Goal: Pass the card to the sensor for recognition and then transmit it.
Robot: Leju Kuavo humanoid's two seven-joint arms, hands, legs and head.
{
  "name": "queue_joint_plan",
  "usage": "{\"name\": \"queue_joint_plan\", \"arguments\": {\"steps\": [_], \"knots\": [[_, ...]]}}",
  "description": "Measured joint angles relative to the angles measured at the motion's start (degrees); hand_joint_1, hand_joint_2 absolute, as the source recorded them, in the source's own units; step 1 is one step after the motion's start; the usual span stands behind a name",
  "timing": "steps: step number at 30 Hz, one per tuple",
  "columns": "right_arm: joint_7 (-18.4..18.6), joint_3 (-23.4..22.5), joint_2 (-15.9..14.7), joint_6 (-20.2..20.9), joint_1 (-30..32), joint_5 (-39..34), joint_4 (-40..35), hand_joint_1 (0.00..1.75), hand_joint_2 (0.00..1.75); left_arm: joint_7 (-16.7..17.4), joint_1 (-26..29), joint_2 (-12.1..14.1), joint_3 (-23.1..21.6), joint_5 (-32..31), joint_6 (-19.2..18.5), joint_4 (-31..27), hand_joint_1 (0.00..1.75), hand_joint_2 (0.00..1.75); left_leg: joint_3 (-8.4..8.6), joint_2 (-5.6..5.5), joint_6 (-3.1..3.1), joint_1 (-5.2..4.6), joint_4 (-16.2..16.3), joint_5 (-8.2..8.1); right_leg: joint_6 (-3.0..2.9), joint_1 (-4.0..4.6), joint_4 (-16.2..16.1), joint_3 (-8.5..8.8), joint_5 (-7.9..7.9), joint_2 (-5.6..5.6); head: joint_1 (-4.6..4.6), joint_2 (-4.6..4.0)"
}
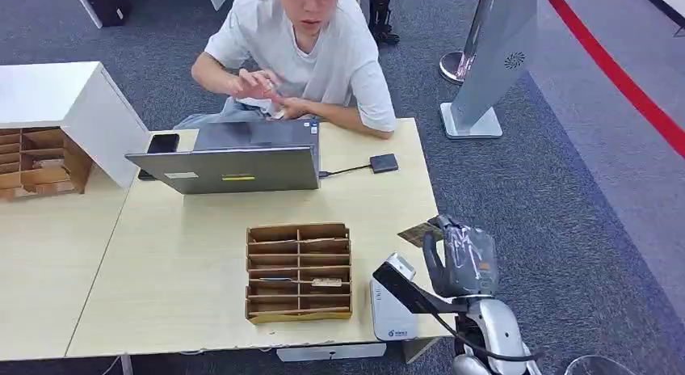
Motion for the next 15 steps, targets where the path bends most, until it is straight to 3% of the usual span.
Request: {"name": "queue_joint_plan", "arguments": {"steps": [15], "knots": [[-4.22,1.48,1.68,-4.93,-0.51,2.62,-4.39,1.75,1.75,-0.13,0.21,-0.42,0.0,0.15,-0.15,-1.44,0.0,0.0,-0.02,0.0,0.0,0.0,0.0,0.0,0.0,0.0,0.02,0.0,0.0,-0.01,0.0,0.0]]}}
